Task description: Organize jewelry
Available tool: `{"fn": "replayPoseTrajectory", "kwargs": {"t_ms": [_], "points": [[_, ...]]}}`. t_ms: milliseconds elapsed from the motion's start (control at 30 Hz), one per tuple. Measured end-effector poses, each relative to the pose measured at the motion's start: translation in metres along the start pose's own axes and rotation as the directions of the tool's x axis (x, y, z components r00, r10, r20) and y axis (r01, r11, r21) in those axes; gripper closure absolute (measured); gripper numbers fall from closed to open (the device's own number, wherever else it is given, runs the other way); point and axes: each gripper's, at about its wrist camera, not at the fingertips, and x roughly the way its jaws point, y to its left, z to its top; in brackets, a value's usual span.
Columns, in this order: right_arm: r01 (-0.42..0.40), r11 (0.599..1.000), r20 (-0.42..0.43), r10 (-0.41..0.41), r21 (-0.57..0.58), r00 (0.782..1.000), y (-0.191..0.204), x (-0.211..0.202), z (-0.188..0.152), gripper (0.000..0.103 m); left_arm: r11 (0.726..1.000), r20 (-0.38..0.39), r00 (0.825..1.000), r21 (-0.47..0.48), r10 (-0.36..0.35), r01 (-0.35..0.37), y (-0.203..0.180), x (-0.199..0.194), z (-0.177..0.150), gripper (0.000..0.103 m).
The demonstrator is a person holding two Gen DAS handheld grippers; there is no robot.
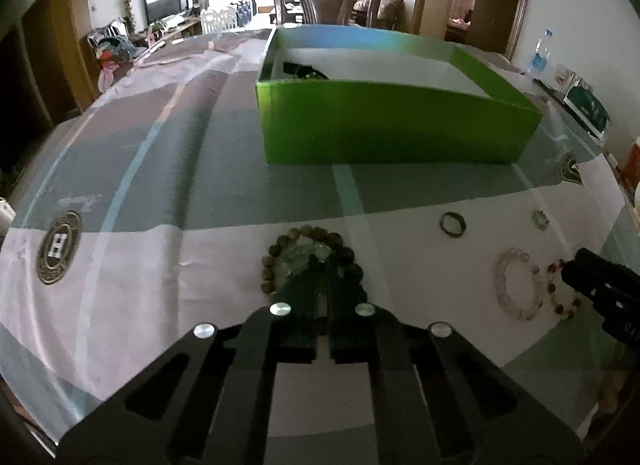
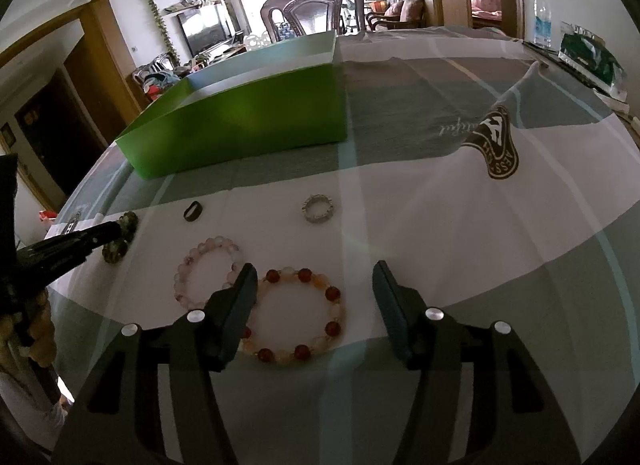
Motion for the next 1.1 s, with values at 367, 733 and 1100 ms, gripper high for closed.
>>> {"fn": "replayPoseTrajectory", "kwargs": {"t_ms": [367, 733, 1100], "points": [[0.003, 1.000, -0.001, -0.003, -0.006, 1.000, 0.002, 0.000, 0.000, 0.041, 0.997, 0.058, 0.996, 0.040, -0.074, 0.071, -0.008, -0.055, -0.024, 0.103], [-0.001, 1.000, -0.002, 0.001, -0.008, 1.000, 0.003, 0.001, 0.000, 0.040, 0.997, -0.001, 0.997, 0.039, -0.073, 0.073, -0.008, -0.037, -0.046, 0.102], [-0.006, 1.000, -0.004, 0.006, -0.014, 1.000, 0.005, 0.002, 0.000, 0.037, 0.998, -0.029, 1.000, 0.061, -0.004, 0.006, -0.007, 0.007, -0.012, 0.071]]}}
